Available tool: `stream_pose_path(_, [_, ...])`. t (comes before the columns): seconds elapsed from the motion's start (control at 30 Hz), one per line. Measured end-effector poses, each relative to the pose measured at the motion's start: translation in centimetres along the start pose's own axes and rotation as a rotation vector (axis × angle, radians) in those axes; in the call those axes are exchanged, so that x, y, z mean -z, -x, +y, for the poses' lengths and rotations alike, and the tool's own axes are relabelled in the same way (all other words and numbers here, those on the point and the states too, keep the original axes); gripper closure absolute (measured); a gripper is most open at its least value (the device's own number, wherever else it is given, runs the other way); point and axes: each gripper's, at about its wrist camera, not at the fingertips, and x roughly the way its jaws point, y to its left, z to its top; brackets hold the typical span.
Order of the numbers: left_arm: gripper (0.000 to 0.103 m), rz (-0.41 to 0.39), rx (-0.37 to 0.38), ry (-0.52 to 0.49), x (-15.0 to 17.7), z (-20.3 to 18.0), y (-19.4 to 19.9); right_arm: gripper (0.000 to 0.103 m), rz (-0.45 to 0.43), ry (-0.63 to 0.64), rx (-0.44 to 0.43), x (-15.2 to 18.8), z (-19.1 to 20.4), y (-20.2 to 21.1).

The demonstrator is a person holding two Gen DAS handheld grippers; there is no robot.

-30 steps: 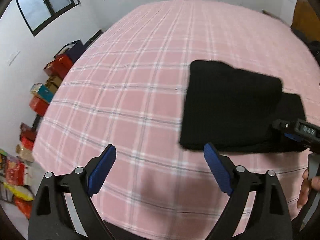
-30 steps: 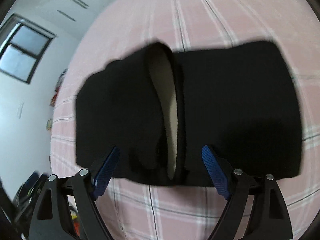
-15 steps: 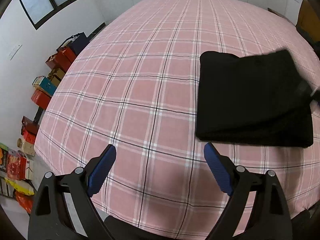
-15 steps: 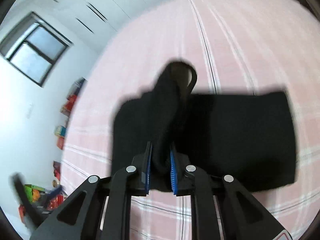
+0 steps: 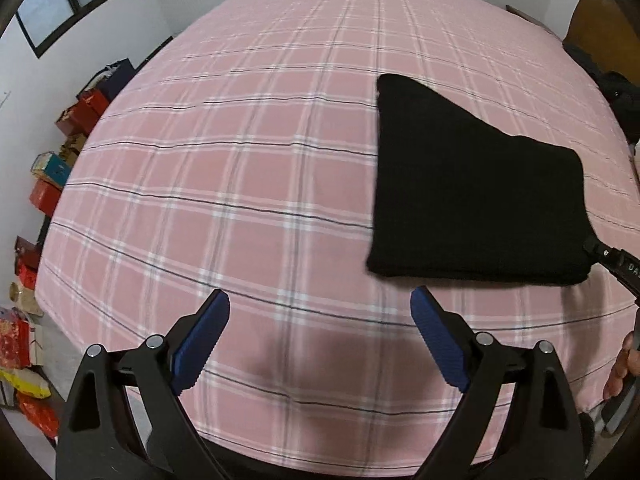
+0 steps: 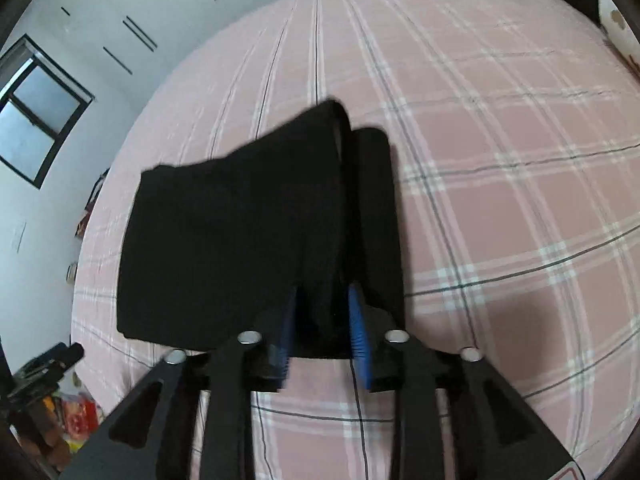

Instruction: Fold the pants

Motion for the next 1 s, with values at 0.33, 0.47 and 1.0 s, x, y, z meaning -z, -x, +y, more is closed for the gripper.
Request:
stream_pose_path(0.33, [0.013,0.020,0.010,0.012,-1.0,-1.4,-0.9,0.031,-0.031,-0.027,-0.007,-7.9,0.2,-1.9])
stream_pose_path(0.47, [0.013,0.016,0.000,-0.006,-1.1,-1.6,-1.1,0.060,0.017,-0.017,-0.048,-9.8,0.5,-5.2])
stream_pose_path(1.0, [0.011,0.056,0.107,0.035,-2.0,-2.0,-3.9,0.036,-0.043,-0.041,-0.015,-3.2,-1.6,0.1])
